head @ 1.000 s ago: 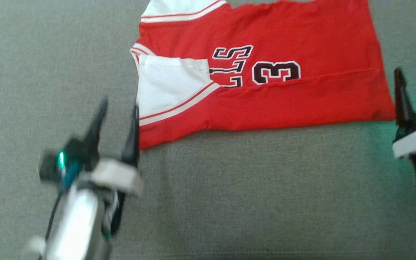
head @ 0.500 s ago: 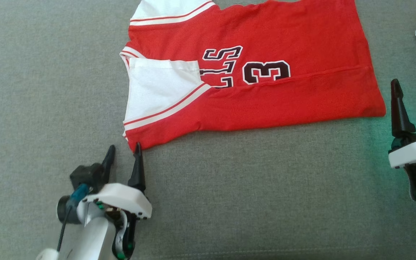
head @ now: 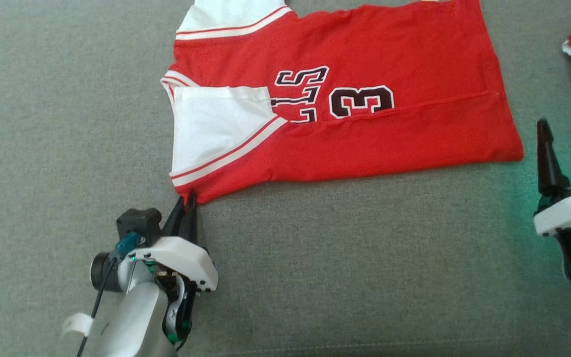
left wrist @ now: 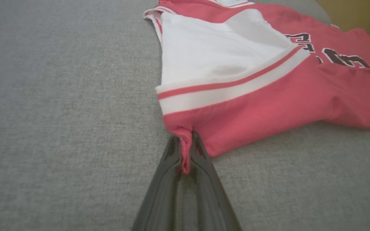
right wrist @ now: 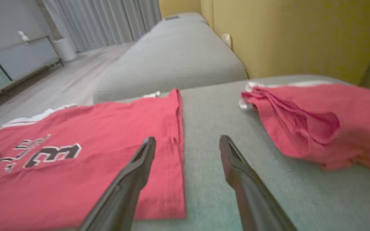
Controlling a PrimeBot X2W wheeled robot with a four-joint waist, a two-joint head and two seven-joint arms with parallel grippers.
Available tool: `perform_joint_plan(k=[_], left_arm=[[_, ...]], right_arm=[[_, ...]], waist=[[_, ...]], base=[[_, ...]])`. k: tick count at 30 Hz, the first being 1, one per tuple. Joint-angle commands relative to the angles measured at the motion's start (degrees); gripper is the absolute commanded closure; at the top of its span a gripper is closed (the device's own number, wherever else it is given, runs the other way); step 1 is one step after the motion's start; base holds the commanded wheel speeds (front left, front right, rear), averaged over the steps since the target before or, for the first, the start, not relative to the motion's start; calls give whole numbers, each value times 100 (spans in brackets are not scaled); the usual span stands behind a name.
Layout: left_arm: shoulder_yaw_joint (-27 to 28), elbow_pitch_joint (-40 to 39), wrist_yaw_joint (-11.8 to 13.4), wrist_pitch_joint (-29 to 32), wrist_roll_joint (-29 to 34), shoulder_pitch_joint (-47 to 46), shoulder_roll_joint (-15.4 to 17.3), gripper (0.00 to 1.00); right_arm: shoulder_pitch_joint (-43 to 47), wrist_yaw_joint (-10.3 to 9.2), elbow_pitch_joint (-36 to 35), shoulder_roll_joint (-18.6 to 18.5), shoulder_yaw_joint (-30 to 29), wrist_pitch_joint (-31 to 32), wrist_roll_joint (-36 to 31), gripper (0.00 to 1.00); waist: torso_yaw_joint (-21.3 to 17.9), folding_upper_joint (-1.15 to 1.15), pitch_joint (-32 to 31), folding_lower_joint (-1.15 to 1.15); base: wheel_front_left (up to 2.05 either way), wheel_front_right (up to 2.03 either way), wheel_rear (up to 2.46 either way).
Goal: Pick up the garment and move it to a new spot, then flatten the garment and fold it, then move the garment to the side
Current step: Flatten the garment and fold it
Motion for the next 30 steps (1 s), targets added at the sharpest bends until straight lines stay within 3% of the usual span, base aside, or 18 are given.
perform_joint_plan(k=[1, 11, 17, 19, 20, 21, 30], left_arm=[[84, -30, -20, 21, 28, 81, 70, 100], [96, -559, -70, 47, -17, 269, 343, 100], [56, -704, -81, 54, -11, 284, 418, 100], [36, -729, -73, 54, -4, 287, 427, 100], [30, -735, -72, 58, -6, 289, 432, 100], [52, -746, -80, 52, -55, 299, 421, 100], [76, -778, -100, 69, -185, 455, 494, 100]], right_arm=[[57, -5, -40, -18, 38, 137, -39, 0], [-229, -5, 720, 403, -338, 1133, -427, 0], [-498, -5, 1084, 638, -503, 1421, -749, 0], [-546, -5, 1204, 669, -507, 1489, -819, 36], [-565, -5, 1250, 676, -513, 1503, -850, 80], [-576, -5, 1285, 683, -517, 1504, -873, 100], [-283, -5, 1137, 527, -364, 1271, -773, 100]], waist=[[13, 0, -51, 0], [148, 0, -154, 0], [199, 0, -132, 0], [214, 0, -141, 0], [219, 0, -147, 0], [224, 0, -155, 0], [195, 0, -418, 0]], base=[[0, 0, 0], [0, 0, 0], [0, 0, 0], [0, 0, 0], [0, 0, 0], [0, 0, 0], [0, 0, 0]])
